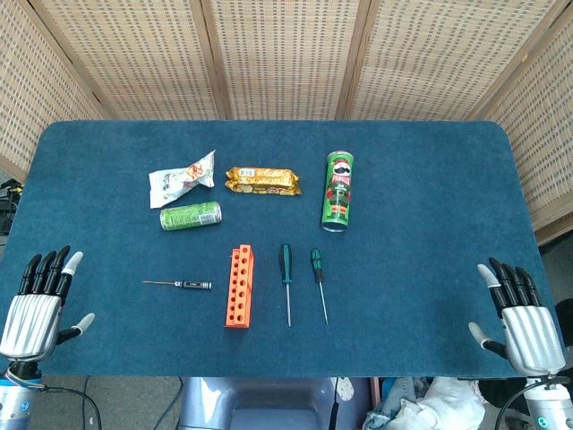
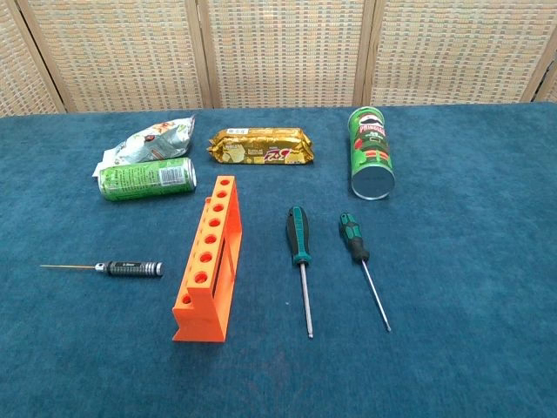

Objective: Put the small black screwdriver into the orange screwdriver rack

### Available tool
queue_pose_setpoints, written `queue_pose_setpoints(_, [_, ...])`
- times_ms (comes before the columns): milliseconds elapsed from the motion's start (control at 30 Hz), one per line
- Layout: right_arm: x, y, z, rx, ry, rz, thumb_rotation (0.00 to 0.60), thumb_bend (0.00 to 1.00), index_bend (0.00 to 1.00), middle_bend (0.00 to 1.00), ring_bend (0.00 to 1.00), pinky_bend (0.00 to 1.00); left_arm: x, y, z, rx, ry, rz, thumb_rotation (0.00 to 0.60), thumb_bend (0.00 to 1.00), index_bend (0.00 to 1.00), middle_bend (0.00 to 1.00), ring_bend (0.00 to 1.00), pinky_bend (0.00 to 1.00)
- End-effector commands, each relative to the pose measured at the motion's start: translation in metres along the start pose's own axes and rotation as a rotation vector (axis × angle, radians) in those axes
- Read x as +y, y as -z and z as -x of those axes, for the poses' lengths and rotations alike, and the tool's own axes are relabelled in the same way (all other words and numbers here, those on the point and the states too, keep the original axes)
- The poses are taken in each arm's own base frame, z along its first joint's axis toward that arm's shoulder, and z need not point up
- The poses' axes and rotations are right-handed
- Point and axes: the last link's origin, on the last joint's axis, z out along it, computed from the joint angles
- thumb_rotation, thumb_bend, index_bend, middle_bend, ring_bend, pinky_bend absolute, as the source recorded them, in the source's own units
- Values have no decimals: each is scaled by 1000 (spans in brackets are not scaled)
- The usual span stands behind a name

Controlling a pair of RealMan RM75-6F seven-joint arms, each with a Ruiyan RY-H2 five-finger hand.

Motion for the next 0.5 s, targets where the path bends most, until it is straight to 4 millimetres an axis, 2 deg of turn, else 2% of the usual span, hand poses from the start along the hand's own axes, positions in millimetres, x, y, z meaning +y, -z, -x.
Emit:
queue_pose_setpoints(33, [-1,0,0,-1,0,-2,600,218,0,0,0,0,0,0,0,2,2,0,600,0,0,0,0,0])
queue_pose_setpoints(500, [-5,0,3,-17,10,-12,600,218,0,0,0,0,1,-2,0,2,18,15,600,0,0,0,0,0])
